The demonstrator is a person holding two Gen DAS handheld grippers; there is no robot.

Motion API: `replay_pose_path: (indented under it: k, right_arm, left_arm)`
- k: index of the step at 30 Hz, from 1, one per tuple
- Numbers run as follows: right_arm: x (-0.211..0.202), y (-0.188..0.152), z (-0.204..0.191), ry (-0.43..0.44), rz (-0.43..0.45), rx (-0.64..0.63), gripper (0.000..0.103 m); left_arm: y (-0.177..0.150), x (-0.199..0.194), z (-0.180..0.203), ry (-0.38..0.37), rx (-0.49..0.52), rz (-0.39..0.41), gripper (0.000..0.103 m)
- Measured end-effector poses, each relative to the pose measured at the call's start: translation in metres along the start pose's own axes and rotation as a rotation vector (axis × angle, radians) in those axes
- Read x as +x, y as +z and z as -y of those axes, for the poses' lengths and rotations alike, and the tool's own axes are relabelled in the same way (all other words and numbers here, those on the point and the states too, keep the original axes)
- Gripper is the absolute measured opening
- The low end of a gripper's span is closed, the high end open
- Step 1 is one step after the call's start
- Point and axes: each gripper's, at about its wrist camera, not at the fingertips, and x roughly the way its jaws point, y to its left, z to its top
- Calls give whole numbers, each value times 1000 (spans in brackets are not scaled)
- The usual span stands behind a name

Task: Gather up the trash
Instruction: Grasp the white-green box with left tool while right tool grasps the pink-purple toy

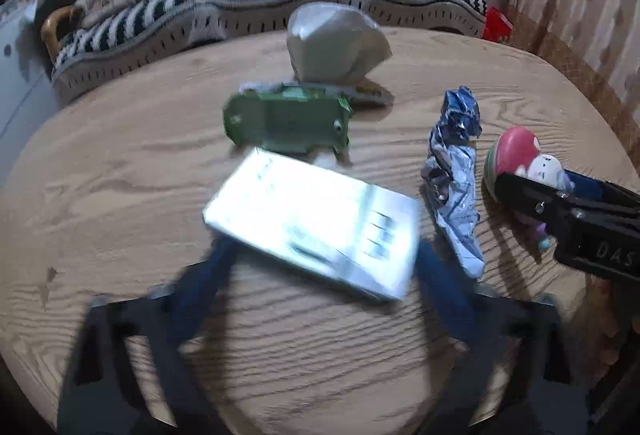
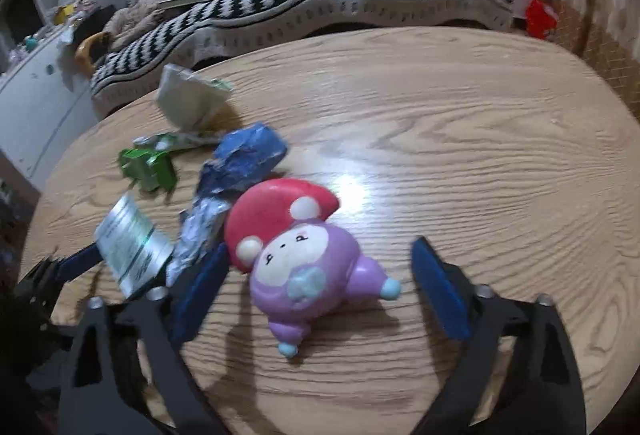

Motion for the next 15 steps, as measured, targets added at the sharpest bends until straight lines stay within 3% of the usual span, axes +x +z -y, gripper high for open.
replay_pose_path:
  k: [2,5,10,12,13,14,15]
  right_arm:
    - [0,-3,-10,10,-4,-44,59]
    - [-2,-6,-16,24,-1,-55,47]
    - [-6,-10,-12,34,10,-45,45]
    - [-10,-13,-9,37,13,-39,46]
    - [-12,-15,-6,40,15,-28,47]
    - [-13,-15,-4,42,16,-18,49]
    - [-12,-13,-2,46,16,-8,51]
  left_arm:
    - [2,-3,-6,-3,-22,9,32]
    - [4,-5,-15,-42,-73,-2,7]
    - [3,-7,-19,-54,-107,-18,7]
    - [3,-8,-22,-57,-135,-35,24]
    - [4,-11,-23,-57,-154,-40,70]
    - [4,-17,-25,-63,-181,-9,97]
    - [4,-24,-26,-66,-203,51,97]
